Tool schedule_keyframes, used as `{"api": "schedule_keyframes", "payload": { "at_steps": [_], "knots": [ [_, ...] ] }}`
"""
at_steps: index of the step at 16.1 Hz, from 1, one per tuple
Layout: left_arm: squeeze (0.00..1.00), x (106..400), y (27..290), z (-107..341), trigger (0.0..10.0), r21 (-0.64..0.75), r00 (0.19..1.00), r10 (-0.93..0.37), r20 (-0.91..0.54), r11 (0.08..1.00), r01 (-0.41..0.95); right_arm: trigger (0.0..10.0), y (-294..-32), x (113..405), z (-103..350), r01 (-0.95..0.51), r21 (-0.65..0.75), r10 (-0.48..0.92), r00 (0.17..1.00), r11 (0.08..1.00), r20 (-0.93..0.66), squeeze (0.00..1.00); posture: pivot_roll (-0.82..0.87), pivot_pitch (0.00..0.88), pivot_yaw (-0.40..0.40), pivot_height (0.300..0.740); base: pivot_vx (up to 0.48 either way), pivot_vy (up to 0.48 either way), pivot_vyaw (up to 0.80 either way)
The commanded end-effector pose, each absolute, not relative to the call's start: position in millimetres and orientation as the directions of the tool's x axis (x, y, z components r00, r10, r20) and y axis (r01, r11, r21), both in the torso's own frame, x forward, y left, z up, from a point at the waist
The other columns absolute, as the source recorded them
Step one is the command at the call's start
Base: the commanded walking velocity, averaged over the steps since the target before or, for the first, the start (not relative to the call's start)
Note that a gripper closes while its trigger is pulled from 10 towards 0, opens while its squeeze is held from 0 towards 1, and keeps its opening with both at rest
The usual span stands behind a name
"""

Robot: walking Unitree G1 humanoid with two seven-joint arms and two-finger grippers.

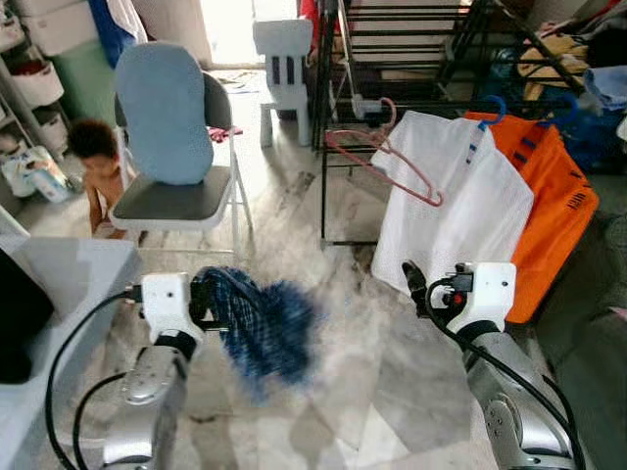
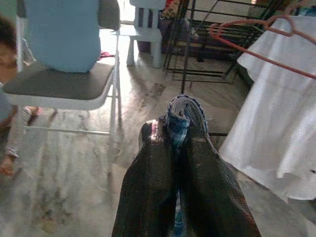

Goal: Hang hanger

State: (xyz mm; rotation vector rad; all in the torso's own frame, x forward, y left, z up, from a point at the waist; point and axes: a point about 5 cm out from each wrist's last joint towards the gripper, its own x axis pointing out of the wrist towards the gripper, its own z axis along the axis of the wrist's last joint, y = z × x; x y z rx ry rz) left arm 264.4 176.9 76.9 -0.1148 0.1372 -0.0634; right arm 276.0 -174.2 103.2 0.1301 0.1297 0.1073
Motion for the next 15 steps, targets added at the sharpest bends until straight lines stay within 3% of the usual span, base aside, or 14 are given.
{"api": "schedule_keyframes", "payload": {
  "at_steps": [1,4,8,10,15],
  "knots": [
    [0.00,265.0,181.4,85.9,10.0,-0.077,0.996,-0.039,-0.083,0.996,0.033,10.0,-165.3,282.9,113.3,-0.137,0.140,0.150,0.985,0.981,-0.090,0.00,-0.11,0.000,-0.009,0.740,0.000,0.000,0.00],
    [0.00,265.4,183.8,85.8,10.0,-0.071,0.997,-0.002,-0.076,0.998,-0.003,10.0,-160.3,286.2,111.8,-0.153,0.101,0.163,0.982,0.983,-0.096,0.00,-0.09,0.000,-0.029,0.740,0.000,0.000,0.00],
    [0.00,262.1,189.4,82.8,10.0,-0.049,0.997,-0.030,-0.077,0.998,0.027,10.0,-176.3,280.6,94.8,-0.071,0.037,0.076,0.988,0.997,-0.131,0.00,-0.07,0.000,-0.023,0.740,0.000,0.000,0.00],
    [0.00,260.9,190.6,76.9,10.0,-0.041,0.995,-0.043,-0.096,0.998,0.039,10.0,-177.8,273.7,82.6,-0.073,0.070,0.084,0.982,0.995,-0.166,0.00,-0.06,0.000,-0.013,0.740,0.000,0.000,0.00],
    [0.00,274.1,185.3,83.5,10.0,-0.072,0.995,-0.079,-0.061,0.995,0.075,10.0,-162.5,278.0,93.8,-0.165,-0.021,0.162,0.981,0.986,-0.107,0.00,-0.09,0.000,0.014,0.740,0.000,0.000,0.00]
  ]
}}
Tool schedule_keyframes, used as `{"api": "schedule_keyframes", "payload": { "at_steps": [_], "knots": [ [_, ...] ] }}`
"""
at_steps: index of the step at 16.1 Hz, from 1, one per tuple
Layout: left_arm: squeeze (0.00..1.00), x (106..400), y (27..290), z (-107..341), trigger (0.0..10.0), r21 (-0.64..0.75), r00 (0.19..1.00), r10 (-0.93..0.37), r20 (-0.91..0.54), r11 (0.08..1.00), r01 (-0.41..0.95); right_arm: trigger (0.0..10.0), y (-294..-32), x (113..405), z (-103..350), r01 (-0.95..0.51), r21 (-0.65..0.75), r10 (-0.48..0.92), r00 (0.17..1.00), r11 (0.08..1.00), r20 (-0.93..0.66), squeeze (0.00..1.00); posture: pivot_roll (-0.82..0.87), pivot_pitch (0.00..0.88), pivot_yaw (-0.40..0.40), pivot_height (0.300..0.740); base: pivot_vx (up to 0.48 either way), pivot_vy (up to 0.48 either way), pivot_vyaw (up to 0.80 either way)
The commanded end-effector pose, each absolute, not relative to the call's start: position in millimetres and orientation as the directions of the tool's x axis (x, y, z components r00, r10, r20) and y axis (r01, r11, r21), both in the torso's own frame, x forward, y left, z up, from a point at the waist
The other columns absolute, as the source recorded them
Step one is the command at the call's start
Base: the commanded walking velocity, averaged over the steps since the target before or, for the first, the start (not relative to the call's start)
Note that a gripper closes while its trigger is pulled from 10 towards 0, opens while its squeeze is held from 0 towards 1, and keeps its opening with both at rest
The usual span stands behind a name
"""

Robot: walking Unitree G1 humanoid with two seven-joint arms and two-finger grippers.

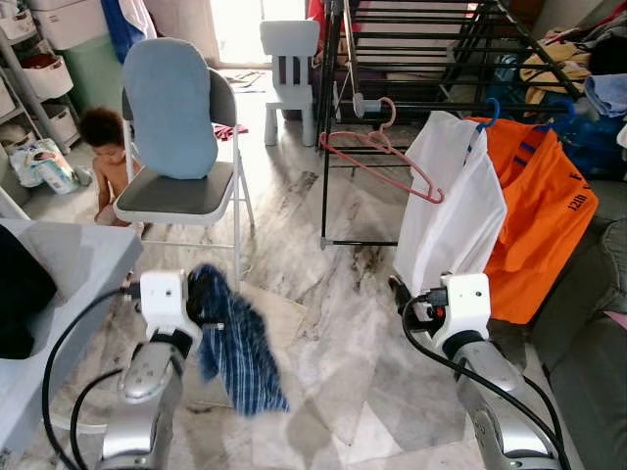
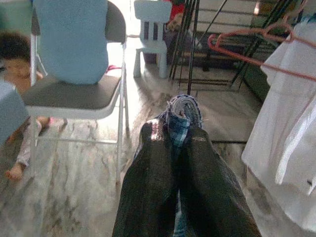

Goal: Hang hanger

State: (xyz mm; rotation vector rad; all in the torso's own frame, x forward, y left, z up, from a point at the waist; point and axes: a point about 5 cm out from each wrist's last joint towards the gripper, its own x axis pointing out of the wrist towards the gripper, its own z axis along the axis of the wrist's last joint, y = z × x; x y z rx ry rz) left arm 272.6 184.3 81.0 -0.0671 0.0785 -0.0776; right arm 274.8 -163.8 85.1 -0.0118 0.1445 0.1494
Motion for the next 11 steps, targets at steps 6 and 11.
{"api": "schedule_keyframes", "payload": {
  "at_steps": [6,11],
  "knots": [
    [0.00,269.8,180.9,81.4,10.0,-0.092,0.992,-0.110,-0.065,0.990,0.103,10.0,-166.7,276.7,93.5,-0.163,-0.012,0.161,0.981,0.987,-0.109,0.00,-0.10,0.000,0.014,0.740,0.282,0.000,0.00],
    [0.00,272.0,177.4,81.8,10.0,-0.103,0.990,-0.125,-0.063,0.988,0.118,10.0,-166.2,273.4,93.9,-0.173,0.001,0.173,0.980,0.985,-0.098,0.00,-0.11,0.000,0.015,0.740,0.445,0.000,0.00]
  ]
}}
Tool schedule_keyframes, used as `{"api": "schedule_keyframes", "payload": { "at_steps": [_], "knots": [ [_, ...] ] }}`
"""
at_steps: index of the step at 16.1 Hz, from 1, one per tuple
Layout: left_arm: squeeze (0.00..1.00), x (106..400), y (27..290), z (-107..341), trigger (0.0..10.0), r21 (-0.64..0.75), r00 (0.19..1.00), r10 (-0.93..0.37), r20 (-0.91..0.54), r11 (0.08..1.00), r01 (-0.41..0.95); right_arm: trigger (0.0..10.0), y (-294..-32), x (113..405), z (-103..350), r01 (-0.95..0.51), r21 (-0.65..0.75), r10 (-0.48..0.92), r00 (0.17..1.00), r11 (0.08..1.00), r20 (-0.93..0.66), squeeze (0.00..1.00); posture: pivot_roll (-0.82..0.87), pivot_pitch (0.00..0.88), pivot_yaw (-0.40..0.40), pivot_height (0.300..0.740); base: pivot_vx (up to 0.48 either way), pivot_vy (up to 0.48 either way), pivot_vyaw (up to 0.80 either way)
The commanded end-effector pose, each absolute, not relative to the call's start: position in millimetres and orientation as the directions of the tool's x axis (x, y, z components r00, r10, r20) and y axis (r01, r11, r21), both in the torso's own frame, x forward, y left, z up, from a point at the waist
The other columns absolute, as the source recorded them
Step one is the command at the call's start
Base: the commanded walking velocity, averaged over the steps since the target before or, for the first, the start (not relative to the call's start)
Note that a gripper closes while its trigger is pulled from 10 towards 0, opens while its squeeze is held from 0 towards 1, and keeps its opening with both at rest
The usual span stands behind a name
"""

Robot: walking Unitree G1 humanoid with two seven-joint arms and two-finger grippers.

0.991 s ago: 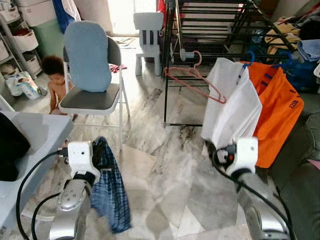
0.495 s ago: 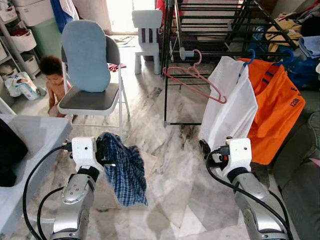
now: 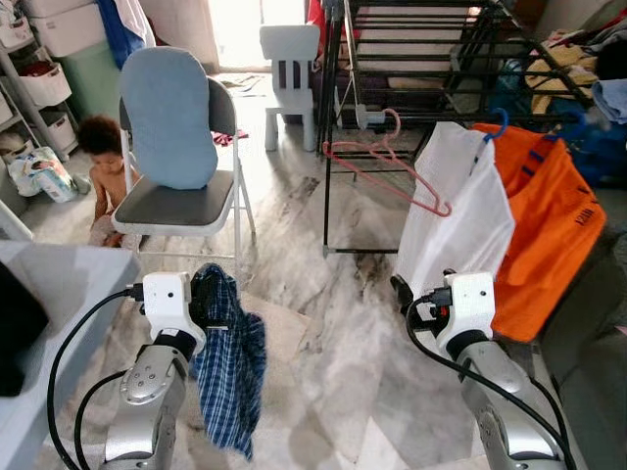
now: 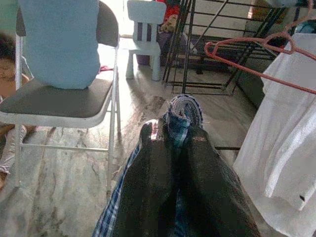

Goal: Hang hanger

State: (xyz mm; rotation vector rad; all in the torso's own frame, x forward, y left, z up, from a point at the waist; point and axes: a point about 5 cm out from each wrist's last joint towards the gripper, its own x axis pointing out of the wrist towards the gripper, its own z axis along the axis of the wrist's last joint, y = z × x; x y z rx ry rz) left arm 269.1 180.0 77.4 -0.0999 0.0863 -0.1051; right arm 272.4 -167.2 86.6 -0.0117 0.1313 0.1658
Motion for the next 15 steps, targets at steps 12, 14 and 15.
{"api": "schedule_keyframes", "payload": {
  "at_steps": [12,14,15],
  "knots": [
    [0.00,274.6,169.7,80.8,10.0,-0.115,0.985,-0.155,-0.071,0.983,0.146,10.0,-168.7,271.4,98.2,-0.178,0.004,0.178,0.981,0.984,-0.076,0.00,-0.13,0.000,0.019,0.740,0.413,0.192,0.00],
    [0.00,275.2,171.1,80.1,10.0,-0.108,0.985,-0.152,-0.076,0.984,0.143,10.0,-167.0,271.4,96.7,-0.184,0.007,0.184,0.980,0.983,-0.079,0.00,-0.12,0.000,0.020,0.740,0.366,0.311,0.00],
    [0.00,275.3,171.2,80.0,10.0,-0.107,0.985,-0.152,-0.076,0.984,0.144,10.0,-166.0,271.9,96.8,-0.186,0.009,0.186,0.979,0.983,-0.078,0.00,-0.12,0.000,0.019,0.740,0.368,0.311,0.00]
  ]
}}
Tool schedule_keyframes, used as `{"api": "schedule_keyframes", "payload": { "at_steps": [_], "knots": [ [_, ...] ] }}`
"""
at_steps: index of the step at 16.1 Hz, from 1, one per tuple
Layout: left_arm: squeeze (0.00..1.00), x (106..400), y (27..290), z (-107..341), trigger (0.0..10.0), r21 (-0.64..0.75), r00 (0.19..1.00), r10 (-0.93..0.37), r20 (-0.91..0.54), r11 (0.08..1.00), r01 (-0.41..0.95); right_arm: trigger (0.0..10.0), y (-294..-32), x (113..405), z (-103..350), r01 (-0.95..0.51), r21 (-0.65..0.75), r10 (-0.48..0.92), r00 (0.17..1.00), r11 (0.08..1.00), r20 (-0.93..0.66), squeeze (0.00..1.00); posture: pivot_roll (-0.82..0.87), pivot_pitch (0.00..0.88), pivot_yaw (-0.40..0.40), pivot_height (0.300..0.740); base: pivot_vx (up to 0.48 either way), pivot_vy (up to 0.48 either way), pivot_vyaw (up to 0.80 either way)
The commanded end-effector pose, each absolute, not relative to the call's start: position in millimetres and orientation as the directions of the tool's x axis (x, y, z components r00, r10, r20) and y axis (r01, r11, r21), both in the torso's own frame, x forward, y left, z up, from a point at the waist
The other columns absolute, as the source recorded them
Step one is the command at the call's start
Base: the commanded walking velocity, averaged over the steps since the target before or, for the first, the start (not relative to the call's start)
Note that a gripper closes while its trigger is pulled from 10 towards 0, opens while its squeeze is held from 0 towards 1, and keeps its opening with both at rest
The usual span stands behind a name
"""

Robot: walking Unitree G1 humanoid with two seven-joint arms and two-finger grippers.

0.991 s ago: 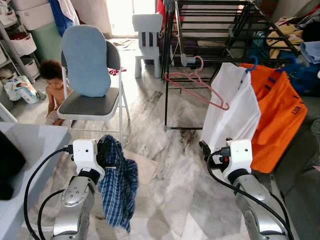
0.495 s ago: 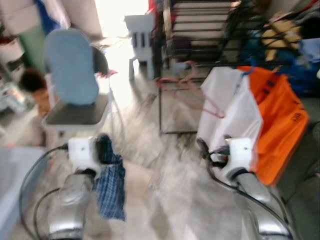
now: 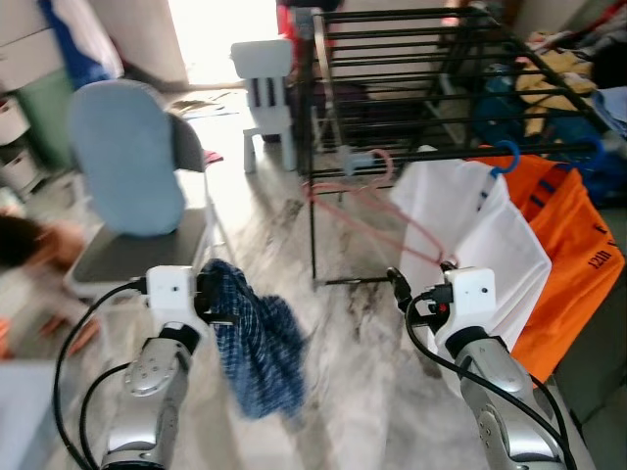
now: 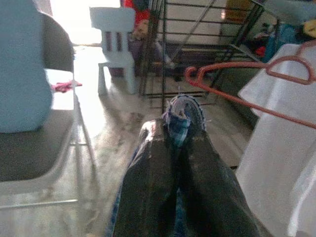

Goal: Hang hanger

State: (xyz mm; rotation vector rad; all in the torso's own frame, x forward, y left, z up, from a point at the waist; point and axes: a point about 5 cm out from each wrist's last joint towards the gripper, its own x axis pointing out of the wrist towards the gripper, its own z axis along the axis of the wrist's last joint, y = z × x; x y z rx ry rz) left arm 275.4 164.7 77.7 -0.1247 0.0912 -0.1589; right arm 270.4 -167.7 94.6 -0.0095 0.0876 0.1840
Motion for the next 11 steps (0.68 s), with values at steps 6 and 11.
{"api": "schedule_keyframes", "payload": {
  "at_steps": [6,11],
  "knots": [
    [0.00,275.6,165.1,77.9,10.0,-0.098,0.980,-0.178,-0.085,0.981,0.170,10.0,-166.8,274.8,99.6,-0.167,0.018,0.168,0.984,0.986,-0.068,0.00,-0.12,0.000,0.019,0.740,0.388,0.256,0.00],
    [0.00,275.9,162.3,74.2,10.0,-0.100,0.977,-0.181,-0.116,0.980,0.170,10.0,-168.9,277.5,100.0,-0.158,0.016,0.159,0.985,0.987,-0.068,0.00,-0.12,0.000,0.017,0.740,0.475,0.000,-0.32]
  ]
}}
